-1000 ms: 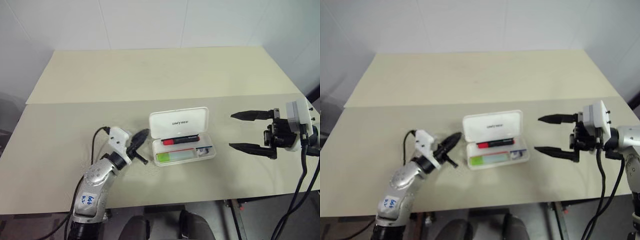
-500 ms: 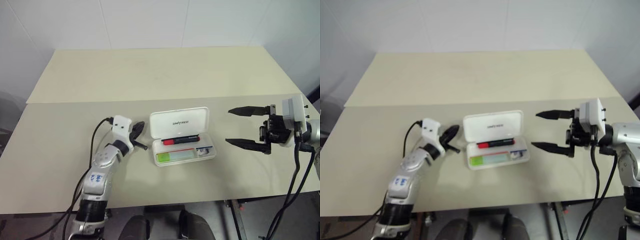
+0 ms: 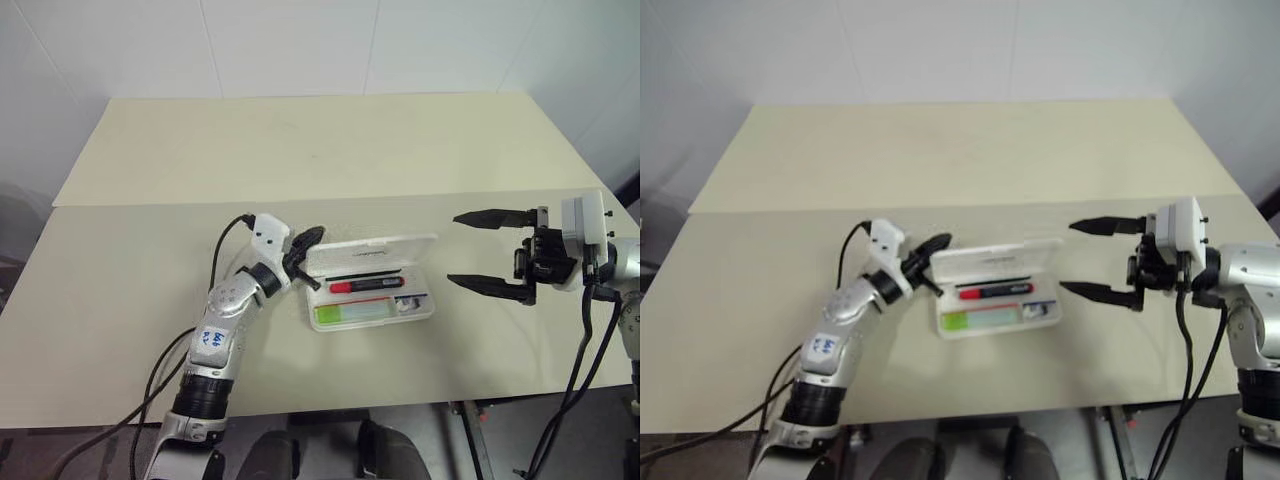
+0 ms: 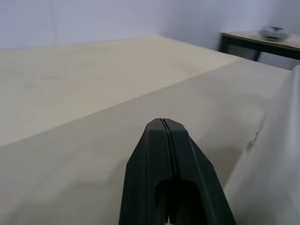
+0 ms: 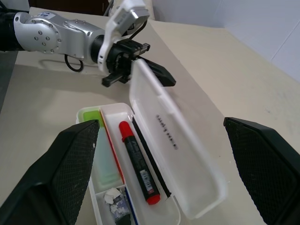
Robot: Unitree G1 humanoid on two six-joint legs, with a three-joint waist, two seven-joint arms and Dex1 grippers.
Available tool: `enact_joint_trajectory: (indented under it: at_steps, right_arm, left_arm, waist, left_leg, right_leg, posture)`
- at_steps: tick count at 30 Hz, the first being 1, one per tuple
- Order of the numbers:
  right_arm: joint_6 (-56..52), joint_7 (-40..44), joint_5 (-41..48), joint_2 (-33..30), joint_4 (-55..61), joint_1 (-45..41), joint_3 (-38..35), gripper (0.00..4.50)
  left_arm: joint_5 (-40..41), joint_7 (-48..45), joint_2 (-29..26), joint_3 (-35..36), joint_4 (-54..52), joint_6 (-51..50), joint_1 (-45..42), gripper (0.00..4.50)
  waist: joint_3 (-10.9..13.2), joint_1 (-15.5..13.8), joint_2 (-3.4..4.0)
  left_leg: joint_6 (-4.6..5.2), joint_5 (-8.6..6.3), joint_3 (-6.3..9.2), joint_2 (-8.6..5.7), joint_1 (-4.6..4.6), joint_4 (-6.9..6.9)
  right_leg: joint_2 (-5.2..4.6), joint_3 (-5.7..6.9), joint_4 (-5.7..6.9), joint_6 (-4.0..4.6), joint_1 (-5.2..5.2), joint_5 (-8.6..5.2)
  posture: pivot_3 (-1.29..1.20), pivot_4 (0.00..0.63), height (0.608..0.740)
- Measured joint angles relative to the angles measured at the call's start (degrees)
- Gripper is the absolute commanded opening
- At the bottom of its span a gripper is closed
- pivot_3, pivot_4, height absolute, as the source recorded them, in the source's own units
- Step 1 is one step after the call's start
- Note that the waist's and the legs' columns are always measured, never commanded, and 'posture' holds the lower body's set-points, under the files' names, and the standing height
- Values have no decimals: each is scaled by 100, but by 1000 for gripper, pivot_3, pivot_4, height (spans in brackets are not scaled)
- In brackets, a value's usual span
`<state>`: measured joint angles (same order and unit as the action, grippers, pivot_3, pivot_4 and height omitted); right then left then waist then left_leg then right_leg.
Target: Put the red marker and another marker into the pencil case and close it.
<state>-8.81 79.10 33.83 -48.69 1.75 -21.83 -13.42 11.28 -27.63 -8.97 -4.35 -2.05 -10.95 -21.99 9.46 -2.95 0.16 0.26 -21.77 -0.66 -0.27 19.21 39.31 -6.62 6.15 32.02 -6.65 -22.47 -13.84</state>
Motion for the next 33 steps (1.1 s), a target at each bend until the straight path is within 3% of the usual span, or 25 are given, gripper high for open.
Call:
enact_joint_trajectory:
  at_steps: [10, 20, 33]
  right_arm:
    - [4, 93, 7, -35, -178, 26, -12, 4500]
    - [616, 805, -202, -245, -1312, 75, -33, 4500]
    - [1646, 915, -541, -215, -2513, 81, 75, 4500]
  left_arm:
    - [-162, -1144, -591, -705, 4, 568, -53, 20]
    - [-421, -1500, -779, -1281, -129, -124, -114, 20]
    - [-665, -1580, -1042, -1621, -610, -1043, -217, 20]
  waist:
    - [0, -10, 0]
    - [0, -19, 0]
    - [-3, 27, 4]
  left_leg:
    - [-1, 1, -2, 0, -1, 2]
    - [0, 1, -2, -3, 0, 2]
    - [-3, 3, -6, 4, -9, 3]
  right_leg:
    - [-2, -1, 1, 0, 1, 0]
    - [-2, 0, 0, 0, 5, 0]
    - [1, -2, 2, 0, 9, 0]
  posture:
    - [0, 150, 740]
    - [0, 150, 740]
    - [0, 150, 740]
